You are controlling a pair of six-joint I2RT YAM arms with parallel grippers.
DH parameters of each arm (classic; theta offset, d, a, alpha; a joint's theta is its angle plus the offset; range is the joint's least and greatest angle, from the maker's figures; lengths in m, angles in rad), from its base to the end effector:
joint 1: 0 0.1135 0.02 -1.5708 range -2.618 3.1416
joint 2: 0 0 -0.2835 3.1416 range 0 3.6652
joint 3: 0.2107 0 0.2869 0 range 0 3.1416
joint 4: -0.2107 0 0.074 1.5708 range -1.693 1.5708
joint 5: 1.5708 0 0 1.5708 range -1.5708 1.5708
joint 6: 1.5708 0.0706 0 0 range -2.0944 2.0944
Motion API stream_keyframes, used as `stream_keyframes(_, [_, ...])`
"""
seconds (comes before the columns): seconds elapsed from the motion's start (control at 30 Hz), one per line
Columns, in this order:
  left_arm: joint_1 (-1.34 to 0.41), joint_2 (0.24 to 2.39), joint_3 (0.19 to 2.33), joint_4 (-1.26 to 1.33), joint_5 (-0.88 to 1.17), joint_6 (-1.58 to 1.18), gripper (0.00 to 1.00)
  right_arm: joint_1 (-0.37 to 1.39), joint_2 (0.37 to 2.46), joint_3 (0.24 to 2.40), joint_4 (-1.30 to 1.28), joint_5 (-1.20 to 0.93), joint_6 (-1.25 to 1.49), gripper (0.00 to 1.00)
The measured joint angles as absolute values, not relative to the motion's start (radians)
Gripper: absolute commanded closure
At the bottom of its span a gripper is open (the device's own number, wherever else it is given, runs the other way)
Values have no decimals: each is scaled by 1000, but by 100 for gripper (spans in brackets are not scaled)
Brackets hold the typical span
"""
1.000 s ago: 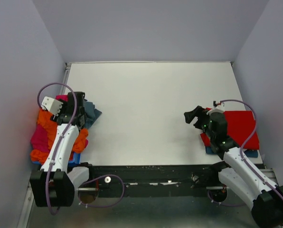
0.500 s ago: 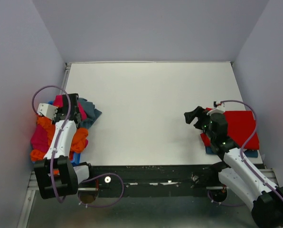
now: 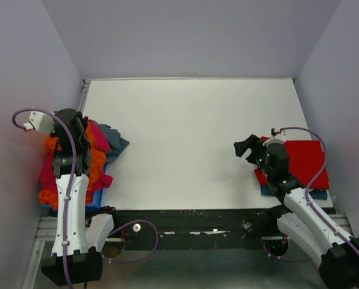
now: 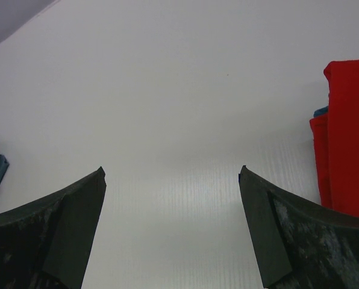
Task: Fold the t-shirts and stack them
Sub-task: Grab crumpled tshirt from bin with the left arm, then move the tshirt to the center of the board
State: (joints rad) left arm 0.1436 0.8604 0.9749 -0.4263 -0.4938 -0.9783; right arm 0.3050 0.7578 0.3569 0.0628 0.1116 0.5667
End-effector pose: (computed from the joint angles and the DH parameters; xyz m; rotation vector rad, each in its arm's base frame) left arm 0.2294 0.0670 0.3783 -1.2481 1.3601 -0.1177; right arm 0.2235 0.0621 0.2063 0.3283 1.9082 0.4807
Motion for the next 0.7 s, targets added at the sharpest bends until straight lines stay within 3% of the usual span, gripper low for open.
stream_keyframes(0.13, [8,918,1142,-353,-353,-913,100,305,749,357,62,117,567,0])
stream_keyframes(0.33, [-389,1212,1533,-268,-216,-809,100,305,738,357,62,127,566,0])
stream_keyframes(0.53, [-605,1615,2151,-350,-130,-680,100,305,714,356,59,151,565,0])
stream_keyframes(0.57, [-624,1643,2209,-357,-120,-659,95,305,709,356,59,156,565,0])
stream_keyframes(0.67, [-645,1628,2236,-360,-120,-615,8,305,694,356,58,171,564,0])
stream_keyframes(0.7, [-641,1594,2179,-331,-129,-601,1,305,690,355,58,175,564,0])
